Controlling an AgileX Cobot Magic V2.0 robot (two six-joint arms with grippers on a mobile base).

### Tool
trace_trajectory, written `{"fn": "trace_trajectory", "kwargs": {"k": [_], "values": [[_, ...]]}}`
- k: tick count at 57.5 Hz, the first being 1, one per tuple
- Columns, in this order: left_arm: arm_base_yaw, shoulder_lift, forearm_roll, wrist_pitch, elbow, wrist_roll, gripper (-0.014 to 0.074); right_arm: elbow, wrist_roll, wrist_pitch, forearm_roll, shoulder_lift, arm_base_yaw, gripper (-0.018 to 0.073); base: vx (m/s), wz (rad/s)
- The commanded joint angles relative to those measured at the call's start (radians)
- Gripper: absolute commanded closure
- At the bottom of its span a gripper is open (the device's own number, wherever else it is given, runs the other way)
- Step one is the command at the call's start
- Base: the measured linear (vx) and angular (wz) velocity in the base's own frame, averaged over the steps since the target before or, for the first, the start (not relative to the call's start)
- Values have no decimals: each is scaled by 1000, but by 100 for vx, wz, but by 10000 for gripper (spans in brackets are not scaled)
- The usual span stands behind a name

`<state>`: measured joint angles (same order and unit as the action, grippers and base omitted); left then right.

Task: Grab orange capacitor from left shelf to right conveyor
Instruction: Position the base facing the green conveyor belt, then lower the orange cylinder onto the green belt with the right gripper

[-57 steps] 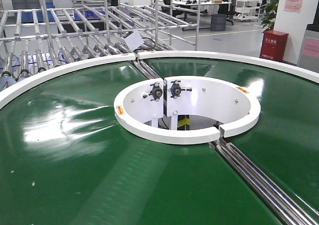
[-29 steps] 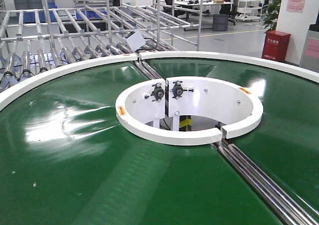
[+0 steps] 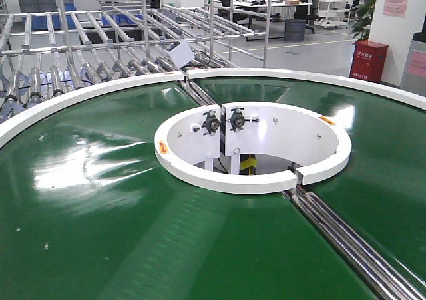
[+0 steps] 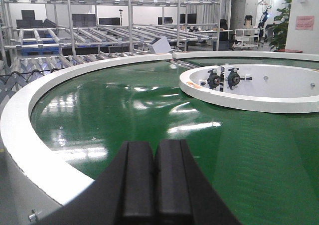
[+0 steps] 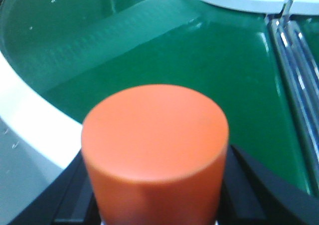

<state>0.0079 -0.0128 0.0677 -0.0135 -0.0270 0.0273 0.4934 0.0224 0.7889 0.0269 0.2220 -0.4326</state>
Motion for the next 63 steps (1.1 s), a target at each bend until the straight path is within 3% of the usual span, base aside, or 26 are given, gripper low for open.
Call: {"fn": "trace_trajectory", "kwargs": {"k": [1, 9, 16, 35, 47, 55, 63], "values": [[-10, -12, 6, 82, -32, -1, 603, 28, -90, -161, -89, 40, 5, 289, 0, 0], [-10, -12, 6, 82, -32, -1, 603, 43, -248, -245, -285, 179, 5, 289, 0, 0], [-10, -12, 6, 82, -32, -1, 603, 91, -312, -354, -373, 370, 5, 289, 0, 0], [-10, -12, 6, 82, -32, -1, 603, 169, -323, -849, -456, 832, 16, 289, 0, 0], [-10, -12, 6, 82, -32, -1, 603, 298, -353, -875, -397, 1074, 141, 289, 0, 0], [-10, -12, 6, 82, -32, -1, 603, 353, -333, -919, -404, 1181, 144, 283, 0, 0], [-10, -12, 6, 82, -32, -1, 603, 357, -333, -1096, -419, 1273, 144, 258, 0, 0]]}}
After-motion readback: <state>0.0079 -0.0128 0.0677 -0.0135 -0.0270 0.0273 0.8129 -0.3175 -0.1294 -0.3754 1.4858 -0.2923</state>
